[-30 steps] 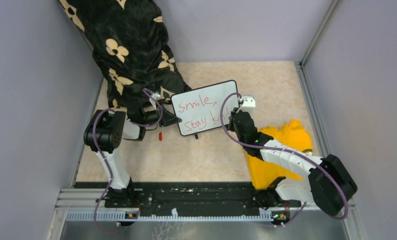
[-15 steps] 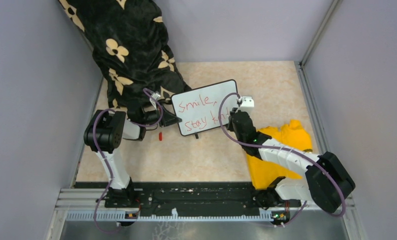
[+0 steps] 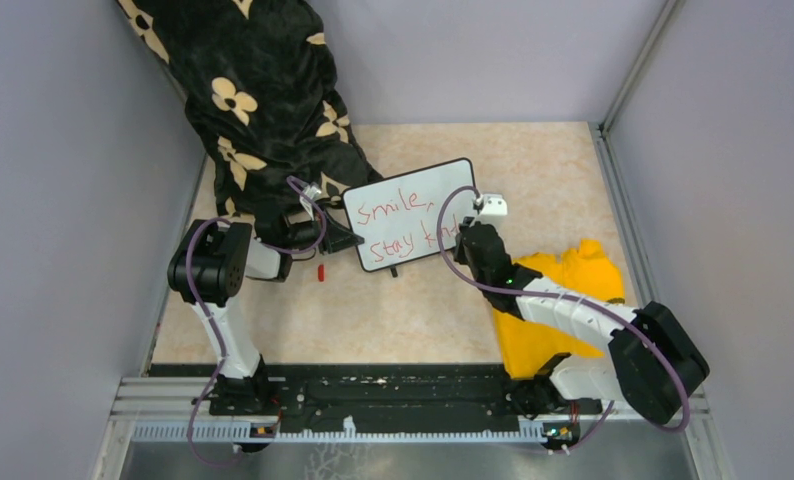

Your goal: Write a sentence on the whiteboard

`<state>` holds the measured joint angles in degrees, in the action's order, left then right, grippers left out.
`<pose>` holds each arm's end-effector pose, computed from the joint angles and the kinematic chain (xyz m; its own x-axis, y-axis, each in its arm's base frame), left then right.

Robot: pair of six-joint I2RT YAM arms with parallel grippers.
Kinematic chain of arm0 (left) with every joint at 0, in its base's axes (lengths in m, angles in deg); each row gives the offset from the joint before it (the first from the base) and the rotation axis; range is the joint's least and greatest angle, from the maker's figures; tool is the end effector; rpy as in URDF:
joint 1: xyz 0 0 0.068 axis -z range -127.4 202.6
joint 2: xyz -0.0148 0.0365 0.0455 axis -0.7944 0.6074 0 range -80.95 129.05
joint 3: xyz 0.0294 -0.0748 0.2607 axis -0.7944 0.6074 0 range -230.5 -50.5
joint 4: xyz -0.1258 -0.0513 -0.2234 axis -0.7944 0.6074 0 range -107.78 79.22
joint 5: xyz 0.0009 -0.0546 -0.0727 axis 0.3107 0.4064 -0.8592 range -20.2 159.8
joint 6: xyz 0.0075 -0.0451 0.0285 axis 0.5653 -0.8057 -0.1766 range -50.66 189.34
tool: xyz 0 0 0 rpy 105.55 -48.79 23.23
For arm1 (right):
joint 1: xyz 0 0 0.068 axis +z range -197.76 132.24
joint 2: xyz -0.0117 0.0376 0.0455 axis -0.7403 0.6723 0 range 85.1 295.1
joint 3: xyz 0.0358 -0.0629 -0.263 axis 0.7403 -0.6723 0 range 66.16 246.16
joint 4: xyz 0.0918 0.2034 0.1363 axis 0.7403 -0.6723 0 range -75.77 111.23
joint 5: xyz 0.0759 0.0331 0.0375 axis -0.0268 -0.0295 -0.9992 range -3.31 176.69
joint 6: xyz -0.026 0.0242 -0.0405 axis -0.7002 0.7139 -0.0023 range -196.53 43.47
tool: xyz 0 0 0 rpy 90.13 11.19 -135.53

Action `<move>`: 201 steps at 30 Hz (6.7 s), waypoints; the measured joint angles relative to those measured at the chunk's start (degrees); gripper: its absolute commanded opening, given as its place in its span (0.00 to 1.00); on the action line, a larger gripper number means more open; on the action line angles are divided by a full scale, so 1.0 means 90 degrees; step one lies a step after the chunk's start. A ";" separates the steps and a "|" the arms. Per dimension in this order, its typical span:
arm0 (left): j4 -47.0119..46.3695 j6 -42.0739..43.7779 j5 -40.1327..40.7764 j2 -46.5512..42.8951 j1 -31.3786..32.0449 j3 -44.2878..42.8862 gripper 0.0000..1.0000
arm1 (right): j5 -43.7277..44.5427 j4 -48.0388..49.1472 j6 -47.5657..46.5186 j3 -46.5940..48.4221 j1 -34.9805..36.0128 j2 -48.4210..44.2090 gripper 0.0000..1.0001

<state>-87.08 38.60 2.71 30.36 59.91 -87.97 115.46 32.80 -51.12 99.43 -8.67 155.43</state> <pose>0.3225 -0.0743 0.1340 -0.5585 -0.1290 -0.8194 0.7851 0.2366 -0.5723 0.2108 0.1492 0.2170 -0.3941 0.1645 -0.9042 -0.0513 0.9784 0.2003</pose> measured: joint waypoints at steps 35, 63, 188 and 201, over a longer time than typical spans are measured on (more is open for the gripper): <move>0.0019 0.0022 0.0000 -0.0002 0.0005 -0.0002 0.00 | 0.0211 -0.0187 0.0075 -0.0199 -0.0073 -0.0481 0.00; 0.0039 0.0046 -0.0005 -0.0002 0.0005 -0.0002 0.00 | 0.0350 0.0814 -0.0610 -0.0114 0.0984 -0.0126 0.00; 0.0138 0.0095 -0.0034 0.0000 0.0005 -0.0029 0.00 | -0.0282 0.1549 0.1331 -0.1596 -0.0821 -0.0831 0.00; 0.0146 0.0097 -0.0041 0.0000 0.0005 -0.0041 0.00 | -0.0289 0.1768 0.1355 -0.1596 -0.0877 -0.0563 0.00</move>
<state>-85.77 39.48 2.34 30.36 59.95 -88.34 112.86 48.72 -38.92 85.07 -16.56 150.36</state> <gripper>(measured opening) 0.134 0.126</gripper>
